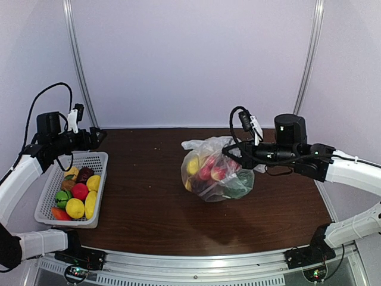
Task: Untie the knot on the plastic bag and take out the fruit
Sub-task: Place the takeout bag at the center of the board.
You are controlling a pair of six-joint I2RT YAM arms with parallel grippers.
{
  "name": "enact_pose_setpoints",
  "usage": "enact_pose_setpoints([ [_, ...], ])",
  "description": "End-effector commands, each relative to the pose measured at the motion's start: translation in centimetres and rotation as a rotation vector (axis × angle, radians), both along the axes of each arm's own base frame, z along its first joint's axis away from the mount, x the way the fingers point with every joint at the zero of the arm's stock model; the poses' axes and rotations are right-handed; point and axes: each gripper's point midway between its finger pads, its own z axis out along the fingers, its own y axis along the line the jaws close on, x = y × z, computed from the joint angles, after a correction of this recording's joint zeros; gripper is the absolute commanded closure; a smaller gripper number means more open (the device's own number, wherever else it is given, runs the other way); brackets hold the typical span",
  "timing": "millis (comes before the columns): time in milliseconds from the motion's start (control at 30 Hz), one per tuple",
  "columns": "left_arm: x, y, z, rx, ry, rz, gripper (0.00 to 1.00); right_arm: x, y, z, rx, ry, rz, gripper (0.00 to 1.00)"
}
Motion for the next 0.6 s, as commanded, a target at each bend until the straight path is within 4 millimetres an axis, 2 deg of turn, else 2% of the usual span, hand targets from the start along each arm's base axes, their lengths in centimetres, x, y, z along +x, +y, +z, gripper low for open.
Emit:
enact_pose_setpoints([
  [0,-0.3,-2.2,0.5,0.016,-0.046,-0.080,0.04,-2.1,2.3,3.7,0.123,-0.094,0.022,1.00],
  [133,-0.5,-3.5,0.2,0.026,-0.043,-0.121,0.04,-4.6,4.9,2.3,0.095,-0.091,0.082,1.00],
  [300,-0.7,-4.4,0.0,0.038,-0.041,-0.148,0.04,-6.7,7.6,-1.4,-0.029,-0.097,0.126,1.00],
  [433,-0.8,-4.9,-0.2,0.044,-0.038,-0.159,0.03,-7.5,8.7,-4.4,-0.112,-0.095,0.137,1.00],
  [567,-0.9,-5.2,-0.3,0.049,-0.036,-0.168,0.03,-8.1,8.6,-7.2,-0.187,-0.073,0.141,1.00],
])
